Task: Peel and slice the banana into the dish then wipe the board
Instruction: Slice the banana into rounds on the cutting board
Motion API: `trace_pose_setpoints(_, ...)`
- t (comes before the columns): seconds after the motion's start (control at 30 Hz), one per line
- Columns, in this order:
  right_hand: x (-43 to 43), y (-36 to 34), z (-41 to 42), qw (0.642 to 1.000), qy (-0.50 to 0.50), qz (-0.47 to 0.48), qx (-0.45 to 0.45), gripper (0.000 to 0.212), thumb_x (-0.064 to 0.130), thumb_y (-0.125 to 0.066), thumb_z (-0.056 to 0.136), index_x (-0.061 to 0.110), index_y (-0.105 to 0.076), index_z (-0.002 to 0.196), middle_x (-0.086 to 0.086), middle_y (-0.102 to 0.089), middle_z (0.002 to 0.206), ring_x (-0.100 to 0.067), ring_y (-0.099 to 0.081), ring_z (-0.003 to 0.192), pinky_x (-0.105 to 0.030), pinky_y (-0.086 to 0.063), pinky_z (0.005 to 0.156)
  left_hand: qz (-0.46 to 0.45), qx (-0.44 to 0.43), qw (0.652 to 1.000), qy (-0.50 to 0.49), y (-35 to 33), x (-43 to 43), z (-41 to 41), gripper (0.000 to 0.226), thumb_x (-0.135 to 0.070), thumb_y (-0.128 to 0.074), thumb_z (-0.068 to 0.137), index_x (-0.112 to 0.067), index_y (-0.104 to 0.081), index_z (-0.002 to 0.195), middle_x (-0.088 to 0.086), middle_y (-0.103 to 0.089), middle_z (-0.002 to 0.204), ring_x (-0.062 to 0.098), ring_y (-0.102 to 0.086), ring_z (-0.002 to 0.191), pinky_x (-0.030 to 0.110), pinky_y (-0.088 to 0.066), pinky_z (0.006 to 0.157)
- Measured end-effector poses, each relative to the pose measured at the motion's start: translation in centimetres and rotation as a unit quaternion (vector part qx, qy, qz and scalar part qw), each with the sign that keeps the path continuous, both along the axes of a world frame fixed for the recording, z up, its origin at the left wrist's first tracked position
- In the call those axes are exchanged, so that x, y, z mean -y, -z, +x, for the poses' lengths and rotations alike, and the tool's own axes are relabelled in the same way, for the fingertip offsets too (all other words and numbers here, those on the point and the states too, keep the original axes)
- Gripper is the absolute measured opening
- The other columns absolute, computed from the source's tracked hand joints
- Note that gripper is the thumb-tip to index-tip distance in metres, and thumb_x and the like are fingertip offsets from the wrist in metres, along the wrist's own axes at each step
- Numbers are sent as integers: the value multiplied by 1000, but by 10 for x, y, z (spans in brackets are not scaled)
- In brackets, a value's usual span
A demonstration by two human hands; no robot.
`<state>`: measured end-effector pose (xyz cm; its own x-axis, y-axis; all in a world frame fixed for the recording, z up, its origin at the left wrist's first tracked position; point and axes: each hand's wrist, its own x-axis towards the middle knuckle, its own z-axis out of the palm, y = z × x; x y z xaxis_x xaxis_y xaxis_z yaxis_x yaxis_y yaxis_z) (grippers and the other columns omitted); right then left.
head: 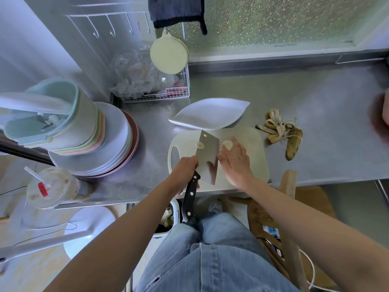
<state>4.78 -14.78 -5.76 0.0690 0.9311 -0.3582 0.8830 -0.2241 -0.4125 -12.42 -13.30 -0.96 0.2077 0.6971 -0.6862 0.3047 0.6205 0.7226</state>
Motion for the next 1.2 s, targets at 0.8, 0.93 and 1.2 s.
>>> trace_pose_setpoints(0.8, -5, 2, -13, 998, -19, -43, 37, 56, 46, -12, 101, 27, -4, 153, 0, 23, 158, -21, 17, 146, -43, 4, 118, -50, 19, 999, -2, -4, 0, -19, 21, -14, -36, 90, -10, -39, 70, 9, -40, 54, 23, -40, 47, 25, -38, 45)
trace_pose_setpoints(0.93, -1, -5, -17, 997, -63, 26, -24, 57, 60, -5, 94, 44, -6, 149, 3, 22, 158, -18, 17, 145, -41, 7, 116, -46, 17, 999, -19, -1, -3, -22, 19, -16, -37, 87, -11, -35, 69, 7, -39, 51, 22, -41, 42, 27, -36, 50)
trace_pose_setpoints(1.2, 2, 1, -13, 999, -43, 27, 4, 51, 51, -14, 98, 41, -16, 149, -1, 12, 160, -22, 9, 146, -44, -1, 116, -11, 16, 999, -38, 0, -10, -24, 15, -15, -35, 88, -11, -36, 74, 10, -39, 58, 20, -44, 37, 28, -41, 52)
